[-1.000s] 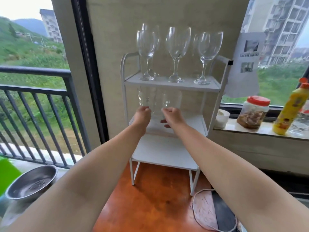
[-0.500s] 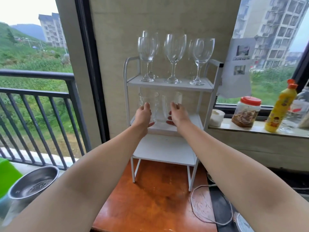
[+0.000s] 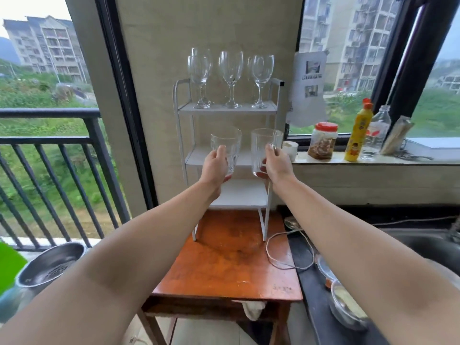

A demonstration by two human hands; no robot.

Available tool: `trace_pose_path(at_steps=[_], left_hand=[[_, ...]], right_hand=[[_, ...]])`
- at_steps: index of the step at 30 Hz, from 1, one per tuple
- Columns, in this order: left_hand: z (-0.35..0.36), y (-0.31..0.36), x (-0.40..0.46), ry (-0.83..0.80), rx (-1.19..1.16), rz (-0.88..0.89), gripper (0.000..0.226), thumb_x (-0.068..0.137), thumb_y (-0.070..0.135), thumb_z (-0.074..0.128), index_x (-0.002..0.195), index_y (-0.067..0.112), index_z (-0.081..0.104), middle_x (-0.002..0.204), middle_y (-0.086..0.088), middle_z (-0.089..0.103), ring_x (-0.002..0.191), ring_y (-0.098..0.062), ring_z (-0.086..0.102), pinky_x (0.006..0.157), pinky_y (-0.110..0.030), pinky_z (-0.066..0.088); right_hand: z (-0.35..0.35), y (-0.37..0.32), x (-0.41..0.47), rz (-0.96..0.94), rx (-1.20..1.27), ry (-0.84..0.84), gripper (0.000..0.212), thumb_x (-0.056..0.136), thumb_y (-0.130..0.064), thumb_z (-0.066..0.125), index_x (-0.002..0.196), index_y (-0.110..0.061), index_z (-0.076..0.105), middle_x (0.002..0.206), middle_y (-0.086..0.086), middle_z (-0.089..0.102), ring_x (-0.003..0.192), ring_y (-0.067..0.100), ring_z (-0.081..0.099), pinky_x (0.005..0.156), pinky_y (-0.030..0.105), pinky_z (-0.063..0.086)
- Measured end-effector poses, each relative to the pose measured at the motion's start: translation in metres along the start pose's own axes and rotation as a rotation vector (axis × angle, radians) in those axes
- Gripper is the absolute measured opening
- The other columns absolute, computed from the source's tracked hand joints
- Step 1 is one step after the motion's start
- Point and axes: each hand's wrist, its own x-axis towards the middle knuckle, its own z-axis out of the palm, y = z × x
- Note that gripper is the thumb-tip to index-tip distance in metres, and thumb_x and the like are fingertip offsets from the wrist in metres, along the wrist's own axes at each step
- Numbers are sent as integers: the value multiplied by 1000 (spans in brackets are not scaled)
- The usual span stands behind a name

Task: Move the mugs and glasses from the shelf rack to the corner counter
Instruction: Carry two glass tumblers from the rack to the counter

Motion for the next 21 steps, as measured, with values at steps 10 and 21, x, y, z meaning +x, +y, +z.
trace_pose_path(at_steps=[10,21], left_hand=[[98,-35,-104,-186,13,-85,36,99,23,35,63,21,39,60,2,33,55,-12,32,56,-24,34],[285,-105,-304,-489,-14,-315,30,94,18,38,66,20,47,57,3,45,57,-12,37,59,-25,39]], right_hand=[[-165,13,-84,36,-17,302,30,101,-29,38,83,-9,51,69,2,42,60,14,46,64,33,55],[-433,39,-262,186,-95,674,32,100,-28,40,73,-15,50,63,0,40,54,11,40,58,30,52]])
